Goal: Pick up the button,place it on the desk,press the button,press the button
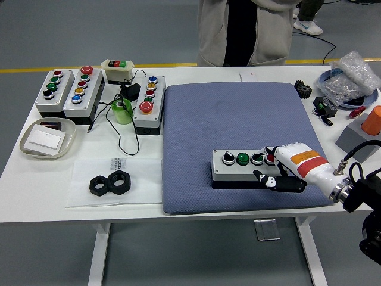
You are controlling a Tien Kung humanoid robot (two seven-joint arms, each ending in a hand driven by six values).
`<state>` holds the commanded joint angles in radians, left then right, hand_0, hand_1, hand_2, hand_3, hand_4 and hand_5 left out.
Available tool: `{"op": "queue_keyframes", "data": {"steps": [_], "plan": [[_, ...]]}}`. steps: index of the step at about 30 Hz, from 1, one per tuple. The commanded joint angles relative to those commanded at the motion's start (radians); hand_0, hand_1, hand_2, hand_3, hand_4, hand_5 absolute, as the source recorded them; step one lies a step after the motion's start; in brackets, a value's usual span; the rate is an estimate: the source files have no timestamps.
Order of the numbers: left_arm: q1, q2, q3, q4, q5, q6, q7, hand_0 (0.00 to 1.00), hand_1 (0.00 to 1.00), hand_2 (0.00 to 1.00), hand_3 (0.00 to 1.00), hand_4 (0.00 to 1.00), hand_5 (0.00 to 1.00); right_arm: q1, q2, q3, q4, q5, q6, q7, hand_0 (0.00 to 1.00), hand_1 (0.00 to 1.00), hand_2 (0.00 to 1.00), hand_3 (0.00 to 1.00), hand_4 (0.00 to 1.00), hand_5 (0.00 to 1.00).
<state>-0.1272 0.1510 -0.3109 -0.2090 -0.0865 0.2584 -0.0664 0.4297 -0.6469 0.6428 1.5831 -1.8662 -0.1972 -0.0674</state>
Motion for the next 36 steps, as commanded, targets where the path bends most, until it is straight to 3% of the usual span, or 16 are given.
{"op": "queue_keyframes", "data": {"steps": [15, 26, 32, 33, 36], "plan": [[0.008, -0.001, -0.012, -0.001, 0.02, 0.001, 0.005, 0.757, 0.827, 0.861, 0.826, 0.626, 0.998, -0.009, -0.003, -0.026, -0.004, -0.003, 0.008, -0.004, 0.157, 0.046, 0.142, 0.703, 0.639, 0.758], [0.012, -0.001, -0.014, 0.0, 0.024, 0.001, 0.005, 0.758, 0.827, 0.861, 0.826, 0.627, 0.998, -0.02, -0.022, 0.053, 0.051, -0.001, -0.009, -0.002, 0.158, 0.047, 0.144, 0.708, 0.639, 0.759], [0.011, -0.001, -0.008, 0.0, 0.014, 0.001, 0.002, 0.757, 0.827, 0.861, 0.826, 0.627, 0.998, -0.037, -0.026, 0.131, 0.087, 0.042, -0.048, -0.012, 0.167, 0.061, 0.156, 0.723, 0.639, 0.758], [0.01, -0.001, -0.007, 0.0, 0.013, 0.0, 0.002, 0.757, 0.828, 0.861, 0.826, 0.626, 0.998, -0.04, -0.026, 0.141, 0.089, 0.052, -0.056, -0.012, 0.335, 0.213, 0.297, 0.795, 0.642, 0.743], [0.009, -0.001, -0.006, 0.0, 0.011, 0.0, 0.001, 0.757, 0.828, 0.861, 0.826, 0.626, 0.998, -0.062, -0.021, 0.195, 0.093, 0.122, -0.074, -0.001, 0.335, 0.213, 0.297, 0.795, 0.642, 0.743]]}}
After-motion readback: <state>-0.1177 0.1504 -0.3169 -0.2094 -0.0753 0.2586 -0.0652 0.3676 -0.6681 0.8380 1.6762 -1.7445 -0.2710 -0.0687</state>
